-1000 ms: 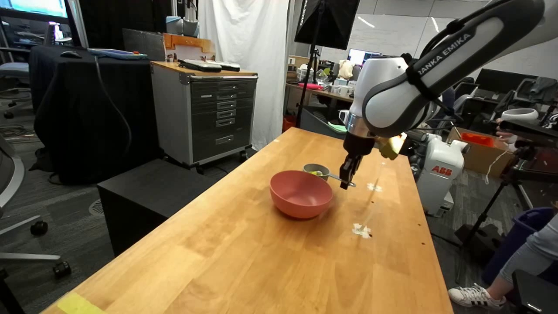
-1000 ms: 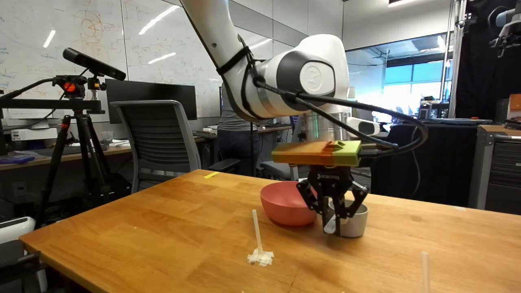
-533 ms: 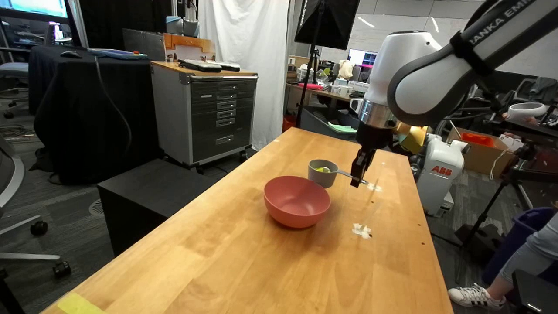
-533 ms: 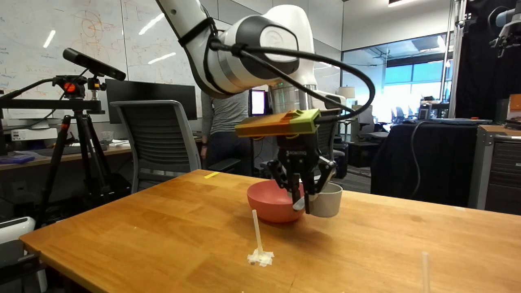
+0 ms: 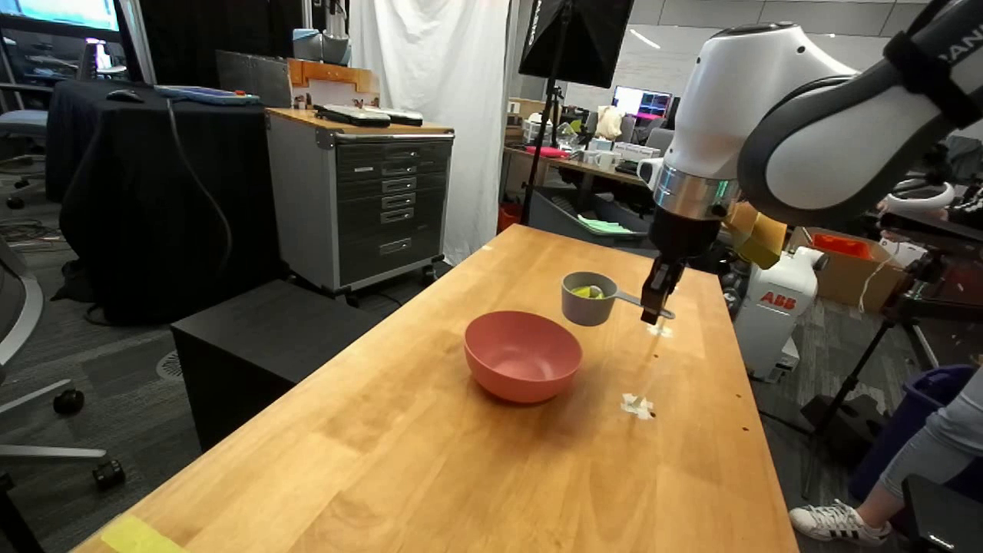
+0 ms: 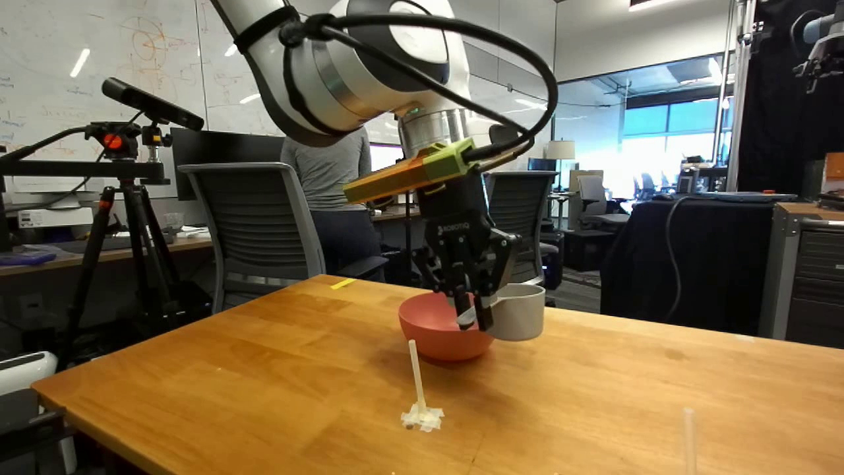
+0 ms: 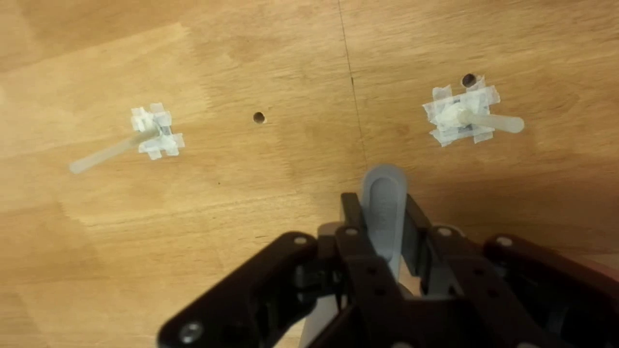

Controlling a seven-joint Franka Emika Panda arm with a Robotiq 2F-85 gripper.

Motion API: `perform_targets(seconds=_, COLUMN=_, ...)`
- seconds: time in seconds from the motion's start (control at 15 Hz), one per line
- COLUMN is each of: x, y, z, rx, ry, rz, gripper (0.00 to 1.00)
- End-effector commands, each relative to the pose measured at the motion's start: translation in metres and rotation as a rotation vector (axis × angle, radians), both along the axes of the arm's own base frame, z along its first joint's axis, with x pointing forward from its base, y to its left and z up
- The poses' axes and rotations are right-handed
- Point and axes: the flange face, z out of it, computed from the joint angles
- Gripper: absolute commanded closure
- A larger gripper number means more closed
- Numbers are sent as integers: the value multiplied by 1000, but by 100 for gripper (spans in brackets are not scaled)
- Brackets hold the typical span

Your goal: Pour the contents from the grey object into the bowl.

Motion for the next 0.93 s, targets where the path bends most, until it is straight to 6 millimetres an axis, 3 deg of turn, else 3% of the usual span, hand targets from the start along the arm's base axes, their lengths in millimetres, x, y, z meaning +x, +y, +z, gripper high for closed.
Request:
perform_targets(seconds=0.0, x=-6, y=13, z=15, rx=-81, ry=-47, rz=-33, gripper=94)
perform_targets(seconds=0.27, x=1, y=37, z=9, rx=-118, ry=-62, rz=-28, gripper=94)
perform_targets(seconds=0.6, x=4, y=68, z=-19, rx=-170, ry=-62, rz=-4, gripper=94)
perform_targets(seconds=0.87, x=2, y=82, z=-34, rx=-235, ry=-87, rz=3, gripper=94)
